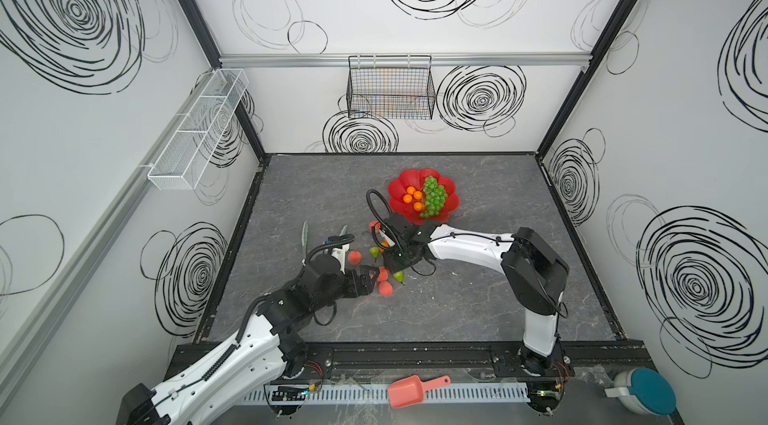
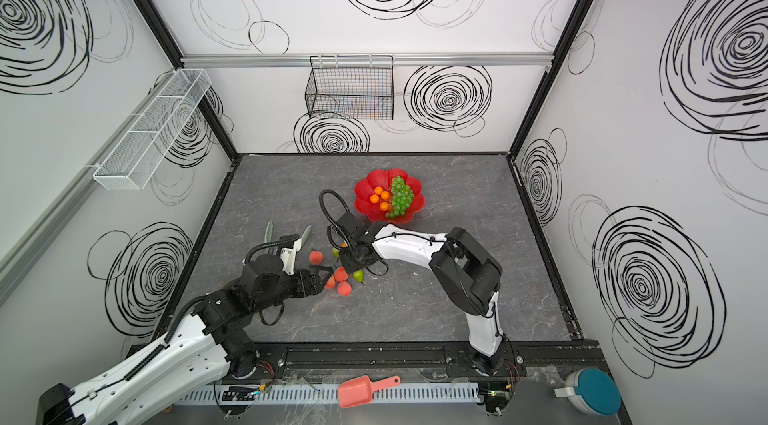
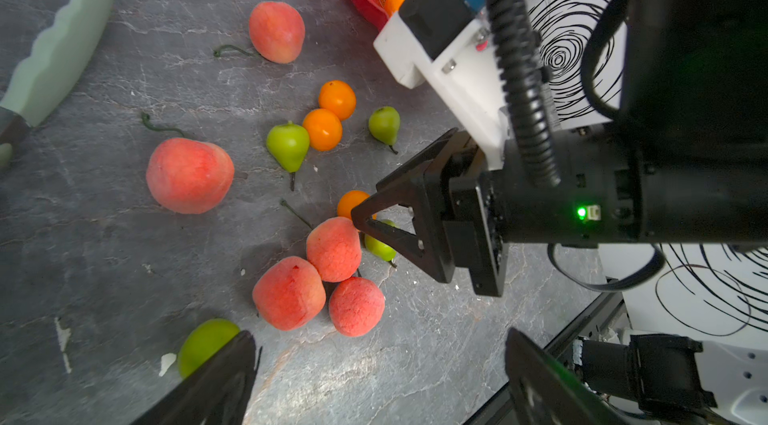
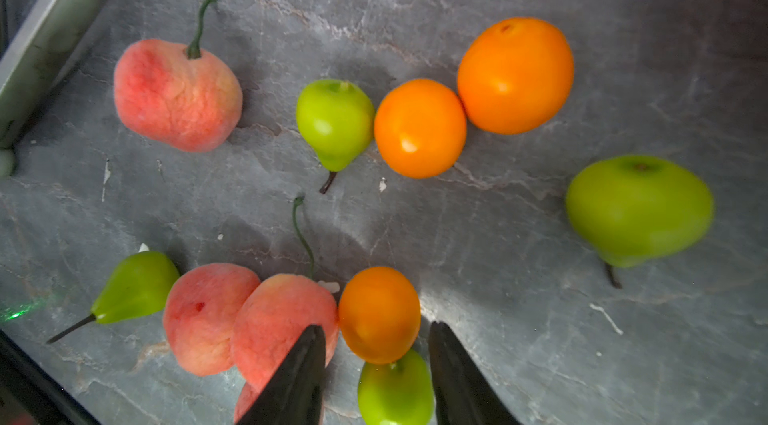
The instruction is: Place and organize the fake fruits in the fruit bowl
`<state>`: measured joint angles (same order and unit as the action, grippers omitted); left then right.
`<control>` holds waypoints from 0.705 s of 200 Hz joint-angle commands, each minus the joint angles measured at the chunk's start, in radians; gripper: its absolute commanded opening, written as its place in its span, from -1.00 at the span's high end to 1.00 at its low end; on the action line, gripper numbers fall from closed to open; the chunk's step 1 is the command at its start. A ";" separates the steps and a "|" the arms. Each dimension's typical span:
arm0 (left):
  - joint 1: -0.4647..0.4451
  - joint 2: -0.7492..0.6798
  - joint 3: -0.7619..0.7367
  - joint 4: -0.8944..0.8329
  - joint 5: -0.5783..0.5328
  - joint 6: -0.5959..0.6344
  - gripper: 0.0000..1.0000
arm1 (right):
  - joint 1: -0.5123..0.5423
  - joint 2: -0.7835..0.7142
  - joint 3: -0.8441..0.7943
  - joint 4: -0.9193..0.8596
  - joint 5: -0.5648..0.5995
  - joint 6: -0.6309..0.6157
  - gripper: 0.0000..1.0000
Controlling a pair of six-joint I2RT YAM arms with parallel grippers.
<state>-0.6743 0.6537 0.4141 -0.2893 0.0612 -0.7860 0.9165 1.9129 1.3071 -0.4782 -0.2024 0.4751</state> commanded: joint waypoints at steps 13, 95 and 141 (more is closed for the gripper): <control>-0.002 0.000 -0.008 0.028 -0.015 -0.006 -0.92 | 0.005 0.023 -0.009 0.006 0.009 0.008 0.09; -0.001 0.001 -0.008 0.026 -0.018 -0.004 -0.92 | 0.005 0.049 -0.003 0.012 0.009 0.007 0.09; -0.001 0.009 -0.002 0.030 -0.018 0.000 -0.92 | 0.005 0.057 0.001 0.016 0.012 0.008 0.13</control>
<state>-0.6743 0.6582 0.4133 -0.2893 0.0586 -0.7860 0.9165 1.9602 1.3071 -0.4706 -0.2028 0.4751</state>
